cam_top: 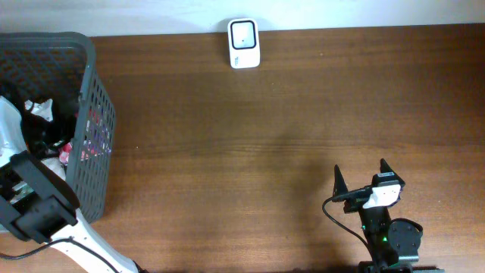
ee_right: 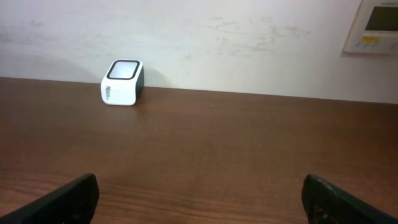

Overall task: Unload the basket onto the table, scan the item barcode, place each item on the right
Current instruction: 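Grasp the floral tissue bag with the left gripper and lift it, then place the floral tissue bag on the table center, release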

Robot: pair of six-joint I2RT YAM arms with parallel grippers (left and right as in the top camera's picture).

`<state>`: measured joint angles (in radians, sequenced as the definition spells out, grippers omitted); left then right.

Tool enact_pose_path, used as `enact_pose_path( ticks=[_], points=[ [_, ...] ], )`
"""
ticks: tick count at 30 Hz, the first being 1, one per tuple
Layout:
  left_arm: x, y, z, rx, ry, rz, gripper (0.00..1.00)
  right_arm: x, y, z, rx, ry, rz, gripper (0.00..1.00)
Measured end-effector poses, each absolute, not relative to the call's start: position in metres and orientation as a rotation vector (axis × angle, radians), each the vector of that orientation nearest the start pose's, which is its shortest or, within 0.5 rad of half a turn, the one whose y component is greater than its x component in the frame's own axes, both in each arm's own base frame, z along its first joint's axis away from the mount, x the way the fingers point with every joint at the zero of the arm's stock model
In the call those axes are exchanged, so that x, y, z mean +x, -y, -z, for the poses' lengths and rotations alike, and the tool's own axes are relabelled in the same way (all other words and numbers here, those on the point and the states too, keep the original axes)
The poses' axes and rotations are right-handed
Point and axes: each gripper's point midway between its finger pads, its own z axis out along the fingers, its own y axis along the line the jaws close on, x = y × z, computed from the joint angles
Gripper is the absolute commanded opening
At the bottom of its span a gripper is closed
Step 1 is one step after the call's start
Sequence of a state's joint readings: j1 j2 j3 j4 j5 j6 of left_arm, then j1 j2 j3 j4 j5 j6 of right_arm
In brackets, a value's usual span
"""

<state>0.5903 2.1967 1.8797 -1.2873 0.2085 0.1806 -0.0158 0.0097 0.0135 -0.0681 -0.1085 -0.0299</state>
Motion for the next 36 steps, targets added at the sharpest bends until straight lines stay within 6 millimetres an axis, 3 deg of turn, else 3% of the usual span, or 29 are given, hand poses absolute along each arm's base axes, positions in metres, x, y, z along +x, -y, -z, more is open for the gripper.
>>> enact_pose_path(
  ticks=[1,2,3,4,7,8,11,13,15,18,21,24,25,27,29,30,32,33,36],
  points=[
    [0.367,-0.202,-0.055,-0.626,-3.012,0.326,0.80,0.245,-0.015,-0.161,-0.094,-1.633,-0.054,0.99],
    [0.364,-0.200,-0.047,-0.631,-3.011,0.342,0.60,0.245,-0.015,-0.161,-0.095,-1.633,-0.054,0.99],
    [0.365,-0.200,-0.043,-0.629,-2.997,0.356,0.36,0.245,-0.015,-0.161,-0.094,-1.633,-0.054,0.99],
    [0.367,-0.201,-0.042,-0.617,-2.988,0.349,0.00,0.245,-0.015,-0.161,-0.094,-1.633,-0.054,0.99],
    [0.369,-0.202,-0.052,-0.657,-2.985,0.351,0.00,0.245,-0.015,-0.161,-0.094,-1.633,-0.054,0.99],
    [0.370,-0.203,-0.064,-0.699,-2.985,0.357,0.00,0.245,-0.015,-0.161,-0.095,-1.633,-0.054,0.99],
    [0.397,-0.202,-0.130,-0.694,-2.859,0.436,0.00,0.245,-0.015,-0.161,-0.094,-1.633,-0.054,0.99],
    [0.419,-0.199,-0.189,-0.617,-2.709,0.472,0.00,0.245,-0.015,-0.161,-0.094,-1.633,-0.054,0.99],
    [0.422,-0.193,-0.241,-0.562,-2.617,0.467,0.00,0.245,-0.015,-0.161,-0.094,-1.633,-0.054,0.99],
    [0.421,-0.191,-0.294,-0.563,-2.492,0.427,0.00,0.245,-0.015,-0.161,-0.094,-1.633,-0.054,0.99],
    [0.413,-0.196,-0.343,-0.673,-2.320,0.468,0.00,0.245,-0.015,-0.161,-0.094,-1.633,-0.055,0.99],
    [0.415,-0.136,-0.394,-0.507,-2.167,0.852,0.00,0.245,-0.015,-0.161,-0.095,-1.633,-0.054,0.99],
    [0.418,-0.097,-0.410,-0.388,-2.145,0.978,0.00,0.245,-0.015,-0.161,-0.094,-1.633,-0.054,0.99],
    [0.427,-0.025,-0.412,-0.214,-2.202,1.076,0.00,0.245,-0.015,-0.161,-0.094,-1.632,-0.054,0.99],
    [0.432,0.060,-0.394,-0.069,-2.347,1.030,0.00,0.245,-0.015,-0.161,-0.094,-1.633,-0.054,0.99],
    [0.429,0.107,-0.376,-0.046,-2.458,0.909,0.00,0.245,-0.015,-0.161,-0.094,-1.633,-0.054,0.99],
    [0.421,0.153,-0.342,-0.108,-2.607,0.680,0.00,0.245,-0.015,-0.161,-0.094,-1.633,-0.054,0.99],
    [0.419,0.163,-0.325,-0.173,-2.663,0.580,0.00,0.245,-0.015,-0.161,-0.094,-1.633,-0.054,0.99],
    [0.408,0.211,-0.247,-0.353,-2.809,0.302,0.00,0.245,-0.015,-0.161,-0.094,-1.633,-0.054,0.99]
  ],
)
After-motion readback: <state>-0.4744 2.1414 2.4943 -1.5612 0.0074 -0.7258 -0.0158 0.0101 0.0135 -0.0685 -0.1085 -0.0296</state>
